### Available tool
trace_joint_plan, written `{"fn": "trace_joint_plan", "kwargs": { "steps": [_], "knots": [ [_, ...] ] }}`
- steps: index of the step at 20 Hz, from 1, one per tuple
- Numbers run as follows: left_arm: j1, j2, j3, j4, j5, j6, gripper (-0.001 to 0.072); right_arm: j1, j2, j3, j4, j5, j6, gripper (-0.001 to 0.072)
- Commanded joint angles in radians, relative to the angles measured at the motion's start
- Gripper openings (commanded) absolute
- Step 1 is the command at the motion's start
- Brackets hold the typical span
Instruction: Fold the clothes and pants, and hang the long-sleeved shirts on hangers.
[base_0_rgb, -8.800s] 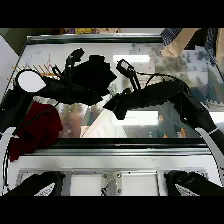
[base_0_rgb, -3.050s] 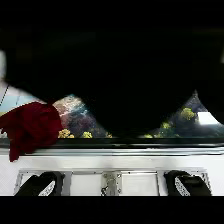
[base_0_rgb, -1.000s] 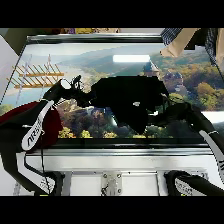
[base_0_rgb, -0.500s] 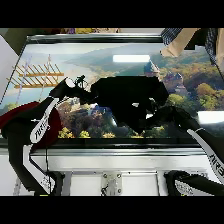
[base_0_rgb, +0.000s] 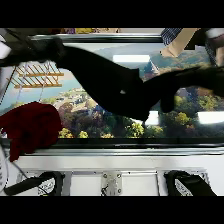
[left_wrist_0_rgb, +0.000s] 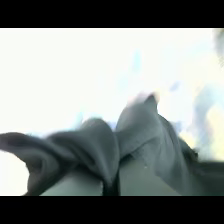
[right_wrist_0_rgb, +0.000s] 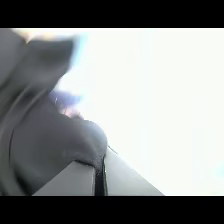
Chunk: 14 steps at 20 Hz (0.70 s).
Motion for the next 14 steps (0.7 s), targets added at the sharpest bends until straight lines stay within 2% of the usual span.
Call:
{"fn": "trace_joint_plan", "kwargs": {
  "steps": [1,3,5,8,11,14],
  "knots": [
    [0.016,0.224,0.132,0.002,0.042,0.045,0.0027,-0.027,0.159,0.238,-0.111,0.012,0.109,0.0034],
    [0.016,0.288,0.166,0.011,0.097,0.054,0.0026,-0.027,0.203,0.271,-0.111,0.011,0.116,0.0034],
    [0.016,0.321,0.165,0.076,0.140,0.050,0.0027,-0.027,0.227,0.270,-0.111,-0.004,0.172,0.0034],
    [0.016,0.281,0.165,0.106,0.121,0.021,0.0026,-0.027,0.206,0.266,-0.108,-0.104,0.209,0.0034],
    [0.016,0.149,0.165,0.105,0.023,-0.006,0.0026,-0.026,0.156,0.217,-0.107,-0.216,0.212,0.0034],
    [0.016,-0.021,0.165,0.107,-0.143,-0.023,0.0026,-0.026,0.094,0.076,-0.111,-0.221,0.211,0.0034]
  ]
}}
